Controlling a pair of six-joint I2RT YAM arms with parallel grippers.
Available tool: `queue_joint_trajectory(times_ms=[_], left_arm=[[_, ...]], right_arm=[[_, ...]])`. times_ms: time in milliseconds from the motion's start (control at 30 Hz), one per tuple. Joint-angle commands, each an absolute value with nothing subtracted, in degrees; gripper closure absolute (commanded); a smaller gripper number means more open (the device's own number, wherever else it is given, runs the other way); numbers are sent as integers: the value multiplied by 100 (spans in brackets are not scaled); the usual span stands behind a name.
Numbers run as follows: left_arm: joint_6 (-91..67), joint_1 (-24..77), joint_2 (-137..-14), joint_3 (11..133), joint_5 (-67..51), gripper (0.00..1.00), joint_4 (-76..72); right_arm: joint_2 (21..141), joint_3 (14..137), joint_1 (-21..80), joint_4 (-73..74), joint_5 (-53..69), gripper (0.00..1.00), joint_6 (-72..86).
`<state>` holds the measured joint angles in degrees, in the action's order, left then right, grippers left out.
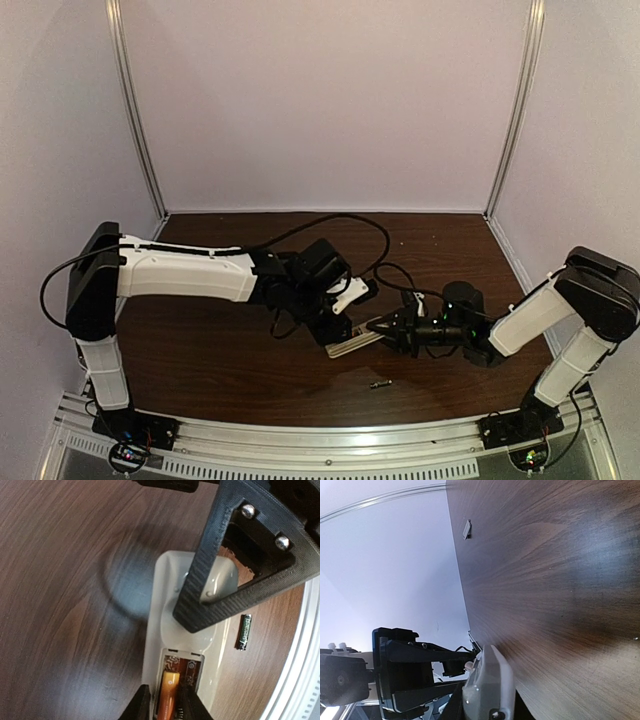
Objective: Load the batteries into the remote control
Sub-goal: Place the battery in the battery compartment, then load the battery into the battery compartment.
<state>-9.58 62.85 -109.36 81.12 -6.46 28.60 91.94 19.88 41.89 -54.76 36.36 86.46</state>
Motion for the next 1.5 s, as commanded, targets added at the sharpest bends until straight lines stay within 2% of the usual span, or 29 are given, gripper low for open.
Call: queue_joint_trajectory(times_ms=[0, 133, 367, 700, 1033, 1467], left_arm=[[-868, 6313, -10882, 8201, -850, 70, 2729], [-728, 6309, -10519, 8090, -961, 64, 2541], [-223, 6300, -9608, 7634, -1114, 61, 2152], [2488, 6298, -7787, 5780, -2356, 61, 1692], [3668, 6711, -7796, 5693, -2262, 62, 2081], [4011, 6943, -8060, 5603, -2179, 67, 2309]], right_arm=[[9228, 1980, 4260, -5889, 3811, 100, 8701], [9230, 1960, 4263, -5873, 3869, 100, 8693], [9111, 1953, 4263, -5575, 3999, 100, 8546], [8813, 2344, 4271, -4479, 4637, 100, 7978], [8817, 2880, 4421, -3790, 5203, 100, 7640], [9187, 3427, 4814, -3576, 5756, 100, 7453]])
